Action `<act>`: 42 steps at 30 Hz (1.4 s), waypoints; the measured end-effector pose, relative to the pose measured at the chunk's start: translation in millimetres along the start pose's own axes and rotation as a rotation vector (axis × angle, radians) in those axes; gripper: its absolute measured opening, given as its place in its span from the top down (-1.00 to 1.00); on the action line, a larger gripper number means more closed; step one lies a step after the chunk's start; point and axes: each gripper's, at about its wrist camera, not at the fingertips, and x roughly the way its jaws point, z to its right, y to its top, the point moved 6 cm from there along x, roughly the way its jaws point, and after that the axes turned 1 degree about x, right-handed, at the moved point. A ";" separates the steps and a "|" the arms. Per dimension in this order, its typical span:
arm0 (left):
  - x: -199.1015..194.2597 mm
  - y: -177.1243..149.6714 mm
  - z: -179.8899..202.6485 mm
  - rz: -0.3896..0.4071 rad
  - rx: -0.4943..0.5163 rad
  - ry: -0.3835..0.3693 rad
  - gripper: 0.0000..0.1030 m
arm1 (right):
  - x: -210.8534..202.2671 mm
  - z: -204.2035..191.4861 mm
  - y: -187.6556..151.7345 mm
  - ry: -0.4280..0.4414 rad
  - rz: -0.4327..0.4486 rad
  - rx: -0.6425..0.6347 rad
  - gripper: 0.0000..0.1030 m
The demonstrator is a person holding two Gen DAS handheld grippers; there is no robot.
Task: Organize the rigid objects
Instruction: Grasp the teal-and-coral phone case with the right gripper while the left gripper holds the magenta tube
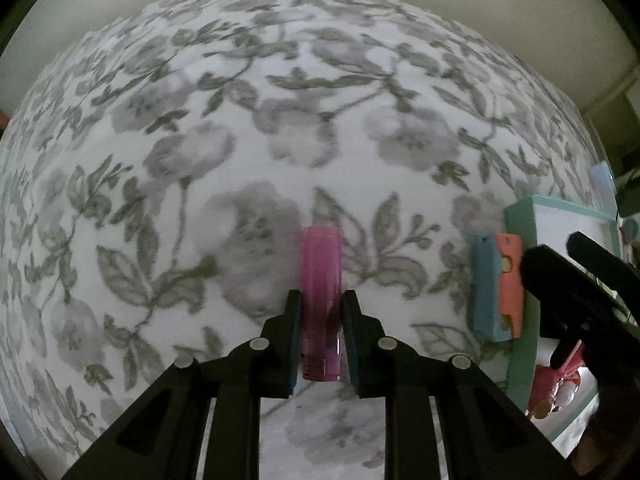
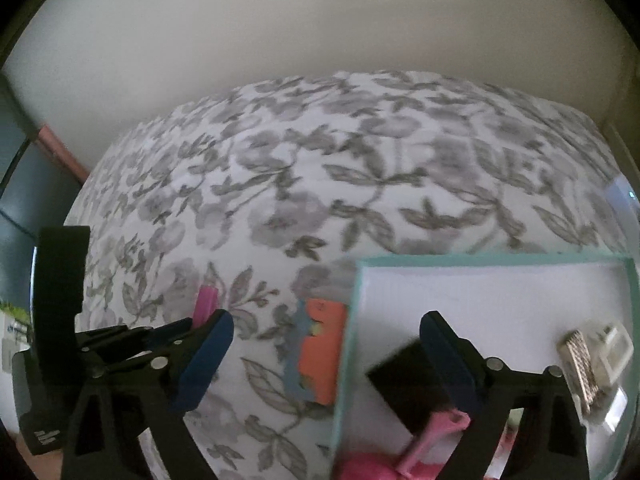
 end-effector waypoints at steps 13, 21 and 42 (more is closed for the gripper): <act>0.3 5.8 -38.4 -0.009 -0.061 -0.032 0.60 | 45.5 -29.7 11.9 -0.103 -0.135 -0.175 -0.42; 1.2 6.2 -52.7 -0.013 -0.061 -0.020 0.60 | 56.5 -31.9 9.9 -0.199 -0.164 -0.196 -0.38; 0.6 5.9 -43.2 -0.015 -0.067 -0.012 0.60 | 57.6 -34.7 -4.5 -0.051 -0.180 -0.129 -0.32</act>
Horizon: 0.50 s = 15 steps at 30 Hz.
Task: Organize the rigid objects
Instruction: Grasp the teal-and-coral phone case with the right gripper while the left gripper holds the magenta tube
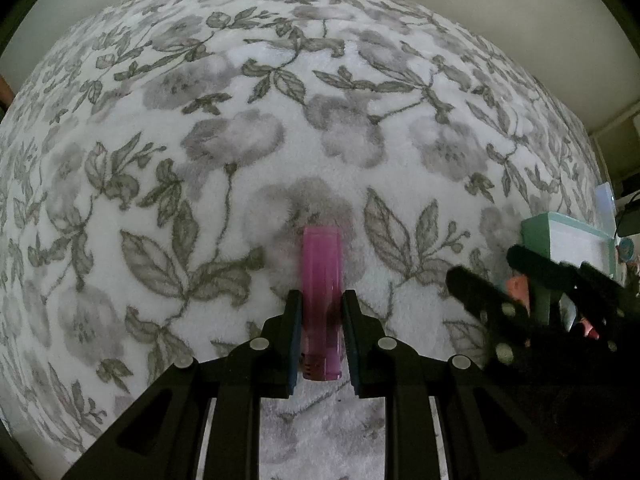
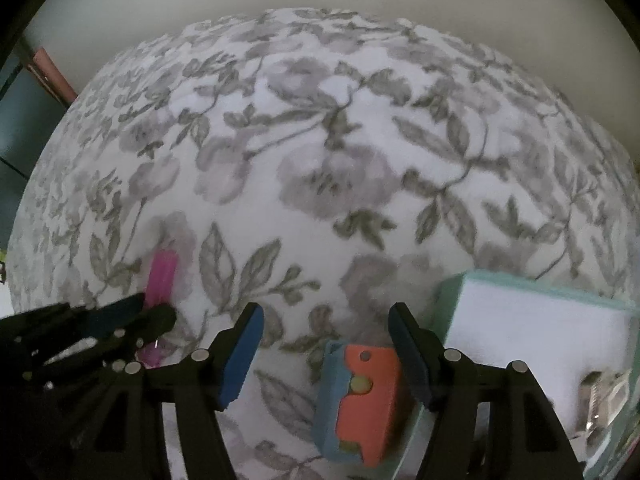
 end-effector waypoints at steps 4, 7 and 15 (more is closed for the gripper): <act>0.4 -1.3 1.9 0.003 0.005 0.008 0.60 | -7.0 -5.4 -10.0 0.081 -0.006 0.022 -0.22; 1.2 -5.3 2.4 0.000 0.018 0.019 0.61 | -13.5 -6.8 -14.6 0.036 0.012 -0.014 -0.22; -0.1 -28.1 3.0 -0.018 0.038 0.046 0.61 | -9.9 -6.7 -46.4 0.006 -0.034 -0.017 -0.10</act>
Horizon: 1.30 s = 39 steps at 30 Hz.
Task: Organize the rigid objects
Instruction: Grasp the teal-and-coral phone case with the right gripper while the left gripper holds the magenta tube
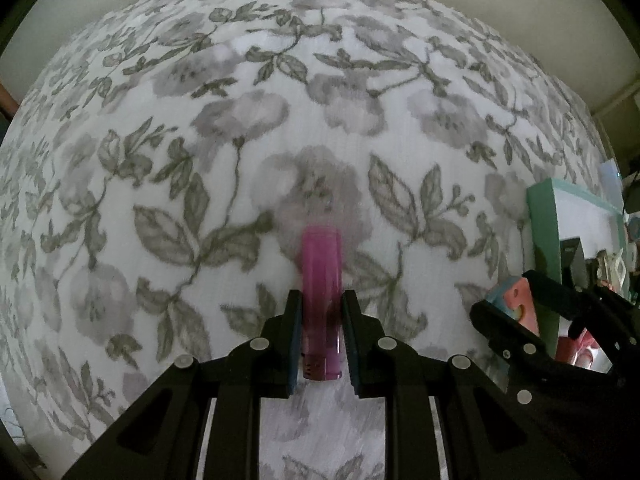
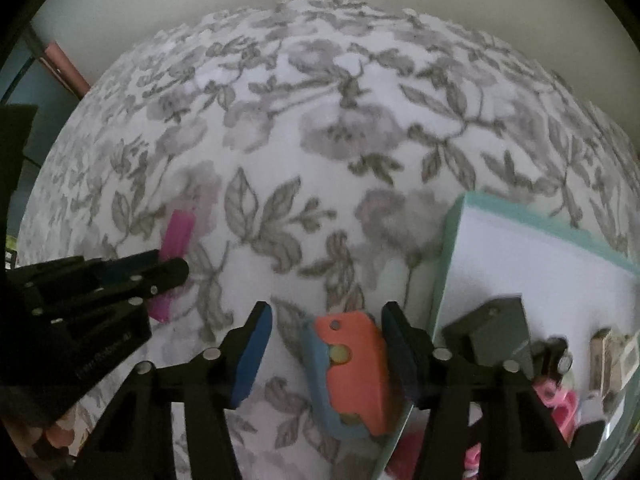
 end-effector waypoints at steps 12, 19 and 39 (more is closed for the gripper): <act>-0.3 -39.6 10.8 -0.025 0.044 0.054 0.61 | 0.8 -23.9 -53.7 -0.084 -0.026 -0.081 -0.04; 0.9 -40.5 19.5 -0.028 0.047 0.072 0.60 | 3.2 -32.9 -55.4 -0.097 -0.009 -0.081 0.07; -70.0 -1.7 54.8 0.168 0.095 -0.006 0.61 | -65.4 26.0 -44.7 0.089 0.140 0.098 0.48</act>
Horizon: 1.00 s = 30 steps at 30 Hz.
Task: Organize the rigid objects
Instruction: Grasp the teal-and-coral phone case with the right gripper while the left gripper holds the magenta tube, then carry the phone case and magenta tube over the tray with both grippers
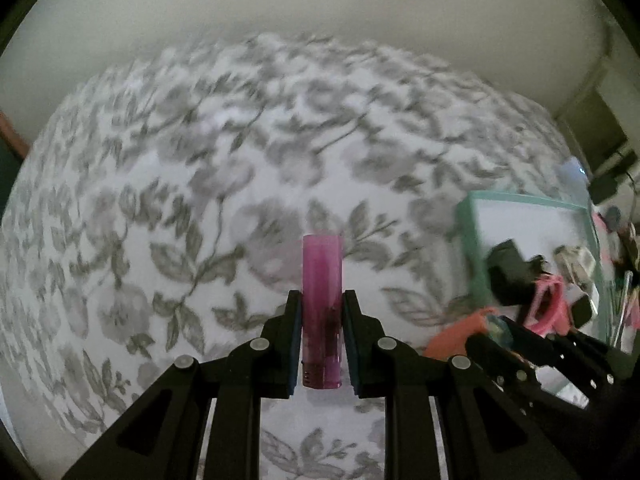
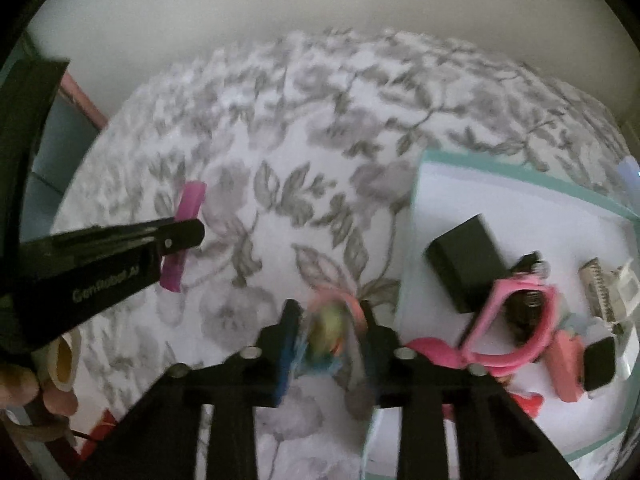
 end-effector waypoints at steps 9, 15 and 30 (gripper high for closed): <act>8.7 -8.0 19.8 -0.044 0.050 0.013 0.61 | -2.3 12.8 -5.8 0.038 -0.011 0.073 0.47; 18.4 -12.3 19.0 -0.077 0.046 0.013 0.60 | 13.7 0.1 -11.2 0.041 -0.051 0.020 0.47; 22.9 -13.8 21.4 -0.094 0.056 0.015 0.60 | 35.4 -11.6 -12.6 0.012 -0.071 -0.026 0.54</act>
